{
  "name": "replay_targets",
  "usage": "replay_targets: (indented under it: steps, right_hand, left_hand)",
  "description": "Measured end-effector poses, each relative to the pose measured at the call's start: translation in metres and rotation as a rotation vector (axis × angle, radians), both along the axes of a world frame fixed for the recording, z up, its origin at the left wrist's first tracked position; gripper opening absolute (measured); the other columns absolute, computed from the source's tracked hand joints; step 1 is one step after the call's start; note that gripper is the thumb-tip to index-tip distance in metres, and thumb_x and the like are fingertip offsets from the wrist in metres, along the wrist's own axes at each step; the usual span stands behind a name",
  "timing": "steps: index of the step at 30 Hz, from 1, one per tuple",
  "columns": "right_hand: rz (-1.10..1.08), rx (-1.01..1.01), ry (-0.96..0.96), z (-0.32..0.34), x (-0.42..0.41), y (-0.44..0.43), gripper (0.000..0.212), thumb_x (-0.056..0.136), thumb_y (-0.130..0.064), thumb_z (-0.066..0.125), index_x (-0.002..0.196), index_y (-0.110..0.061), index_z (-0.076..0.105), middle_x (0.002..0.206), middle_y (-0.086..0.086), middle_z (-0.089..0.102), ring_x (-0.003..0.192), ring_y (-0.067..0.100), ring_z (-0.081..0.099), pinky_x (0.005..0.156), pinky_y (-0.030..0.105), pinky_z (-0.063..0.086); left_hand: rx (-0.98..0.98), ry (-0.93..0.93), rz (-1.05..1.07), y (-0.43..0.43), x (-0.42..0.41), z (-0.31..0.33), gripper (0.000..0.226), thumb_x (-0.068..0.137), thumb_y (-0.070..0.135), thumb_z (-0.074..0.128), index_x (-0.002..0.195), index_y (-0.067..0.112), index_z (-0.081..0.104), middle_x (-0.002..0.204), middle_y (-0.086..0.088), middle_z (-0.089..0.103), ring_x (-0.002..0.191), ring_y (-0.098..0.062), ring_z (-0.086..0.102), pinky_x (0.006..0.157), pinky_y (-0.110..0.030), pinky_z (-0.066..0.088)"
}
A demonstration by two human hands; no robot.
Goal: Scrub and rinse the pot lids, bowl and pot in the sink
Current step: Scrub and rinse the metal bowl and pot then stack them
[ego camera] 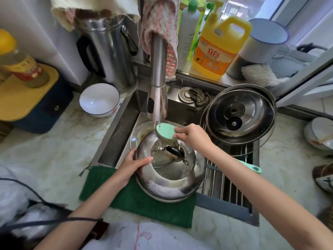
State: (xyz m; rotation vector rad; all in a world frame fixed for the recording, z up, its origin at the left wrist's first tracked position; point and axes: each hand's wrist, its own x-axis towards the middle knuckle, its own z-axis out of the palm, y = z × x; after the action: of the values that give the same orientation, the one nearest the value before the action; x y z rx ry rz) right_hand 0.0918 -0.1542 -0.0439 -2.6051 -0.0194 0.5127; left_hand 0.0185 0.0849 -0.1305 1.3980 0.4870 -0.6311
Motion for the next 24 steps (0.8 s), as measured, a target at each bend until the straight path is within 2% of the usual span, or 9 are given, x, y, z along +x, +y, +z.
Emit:
replay_targets:
  steps: [2,5,8,12,15,19,22,23,24]
  right_hand:
    - [0.002,-0.024,0.012,0.000,-0.005,-0.002,0.039,0.086,-0.045,0.064,0.123,-0.032,0.063,0.119,-0.006,0.067,0.108,0.016,0.062,0.081,0.032,0.049]
    - [-0.142,-0.112,-0.037,-0.001,-0.002,-0.020,0.038,0.089,-0.047,0.059,0.124,-0.032,0.062,0.112,-0.002,0.070,0.103,0.019,0.063,0.074,0.031,0.046]
    - [0.027,-0.052,0.059,0.003,-0.013,-0.018,0.038,0.086,-0.049,0.062,0.122,-0.037,0.062,0.114,-0.007,0.069,0.099,0.015,0.063,0.072,0.030,0.046]
    - [-0.169,-0.059,-0.027,0.004,-0.013,-0.033,0.038,0.088,-0.045,0.062,0.124,-0.032,0.062,0.107,0.000,0.071,0.094,0.016,0.064,0.069,0.030,0.045]
    - [-0.058,0.055,0.087,0.002,-0.028,-0.028,0.037,0.086,-0.043,0.065,0.121,-0.033,0.064,0.103,-0.006,0.073,0.083,0.005,0.062,0.071,0.029,0.045]
    - [-0.233,-0.023,-0.051,0.002,-0.028,-0.034,0.035,0.089,-0.040,0.062,0.122,-0.030,0.064,0.111,-0.002,0.071,0.096,0.018,0.066,0.073,0.031,0.047]
    - [-0.116,0.128,0.057,-0.001,-0.037,-0.023,0.034,0.088,-0.038,0.065,0.120,-0.028,0.066,0.111,-0.011,0.070,0.066,0.007,0.063,0.064,0.028,0.047]
    - [-0.088,0.127,0.077,0.000,-0.039,-0.020,0.033,0.087,-0.039,0.065,0.119,-0.030,0.066,0.110,-0.013,0.070,0.064,0.008,0.063,0.064,0.029,0.048]
    - [-0.124,0.106,0.057,0.000,-0.037,-0.020,0.032,0.087,-0.040,0.064,0.118,-0.032,0.067,0.109,-0.012,0.070,0.075,0.011,0.067,0.069,0.031,0.049]
  left_hand:
    - [-0.003,0.008,-0.002,0.000,0.000,0.001,0.120,0.034,0.050,0.094,0.138,0.017,0.044,0.125,-0.005,0.063,0.109,-0.020,0.063,0.098,-0.040,0.049]
    - [-0.016,0.009,-0.008,-0.001,-0.002,0.005,0.119,0.032,0.050,0.094,0.136,0.016,0.047,0.121,-0.005,0.065,0.108,-0.020,0.064,0.098,-0.040,0.049]
    - [-0.011,0.013,0.009,0.000,0.000,0.005,0.120,0.032,0.050,0.094,0.137,0.016,0.046,0.121,-0.005,0.065,0.108,-0.021,0.064,0.098,-0.040,0.049]
    - [-0.015,0.011,-0.001,-0.003,0.000,0.010,0.109,0.037,0.046,0.093,0.133,0.015,0.049,0.118,-0.004,0.067,0.105,-0.020,0.065,0.095,-0.036,0.051]
    - [-0.004,0.003,0.001,-0.003,-0.001,0.012,0.115,0.030,0.050,0.093,0.131,0.015,0.051,0.117,-0.005,0.068,0.105,-0.021,0.065,0.093,-0.036,0.051]
    - [0.003,0.016,-0.009,-0.004,0.000,0.012,0.111,0.034,0.048,0.092,0.132,0.015,0.050,0.117,-0.005,0.067,0.105,-0.021,0.066,0.092,-0.036,0.051]
    - [0.010,0.022,-0.012,-0.004,-0.002,0.014,0.109,0.037,0.046,0.091,0.132,0.015,0.050,0.117,-0.005,0.067,0.105,-0.021,0.065,0.092,-0.036,0.051]
    - [0.011,0.022,-0.010,-0.004,-0.001,0.014,0.109,0.037,0.045,0.091,0.133,0.014,0.049,0.118,-0.005,0.067,0.105,-0.021,0.065,0.094,-0.036,0.051]
    - [0.018,0.026,-0.008,-0.004,-0.001,0.015,0.112,0.037,0.046,0.092,0.135,0.014,0.048,0.119,-0.005,0.066,0.106,-0.021,0.065,0.095,-0.037,0.050]
